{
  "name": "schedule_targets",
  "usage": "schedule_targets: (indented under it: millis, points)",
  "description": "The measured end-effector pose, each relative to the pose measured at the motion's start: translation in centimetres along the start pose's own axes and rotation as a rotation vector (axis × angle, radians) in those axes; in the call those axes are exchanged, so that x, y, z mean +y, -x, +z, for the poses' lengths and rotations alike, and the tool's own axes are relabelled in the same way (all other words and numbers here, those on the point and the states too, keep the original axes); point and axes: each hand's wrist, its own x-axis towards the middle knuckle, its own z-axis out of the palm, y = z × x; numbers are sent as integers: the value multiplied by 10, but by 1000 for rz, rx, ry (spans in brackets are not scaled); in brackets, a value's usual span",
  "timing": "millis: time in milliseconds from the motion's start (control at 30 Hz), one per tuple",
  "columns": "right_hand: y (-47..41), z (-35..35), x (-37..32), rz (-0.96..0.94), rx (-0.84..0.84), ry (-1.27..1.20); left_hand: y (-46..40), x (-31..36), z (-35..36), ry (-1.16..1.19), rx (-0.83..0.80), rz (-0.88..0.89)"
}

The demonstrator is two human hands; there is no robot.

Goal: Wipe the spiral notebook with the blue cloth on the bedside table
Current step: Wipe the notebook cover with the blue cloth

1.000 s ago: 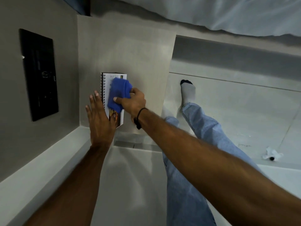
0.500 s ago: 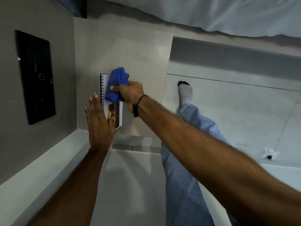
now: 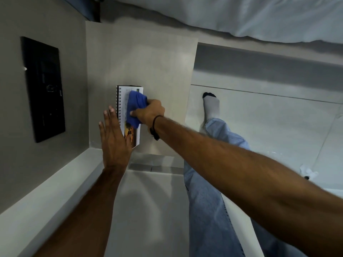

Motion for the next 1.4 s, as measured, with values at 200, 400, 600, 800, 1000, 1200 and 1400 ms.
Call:
schedule_targets:
  millis: [200,400,600,800,1000,1200,1400]
  points:
    - [-8,1,-3,95,19,-370,0,-3,3,20,-10,0]
    - [-8,-1,-7,104,-25,-160,0,-2,3,13,-4,-11]
    - [0,3,15,103,-7,-47,0,-4,4,-3,-5,-2]
    - [3,-7,1,175,-161,-522,2,-4,4,-31,12,29]
    - [3,3,5,10,69,-95,1,-2,2,-17,-2,2]
    - [3,-5,8,-55,-76,97,1,-6,5,-6,10,4]
    - [2,-16,4,-73,10,53,1,-5,5,-3,-2,-8]
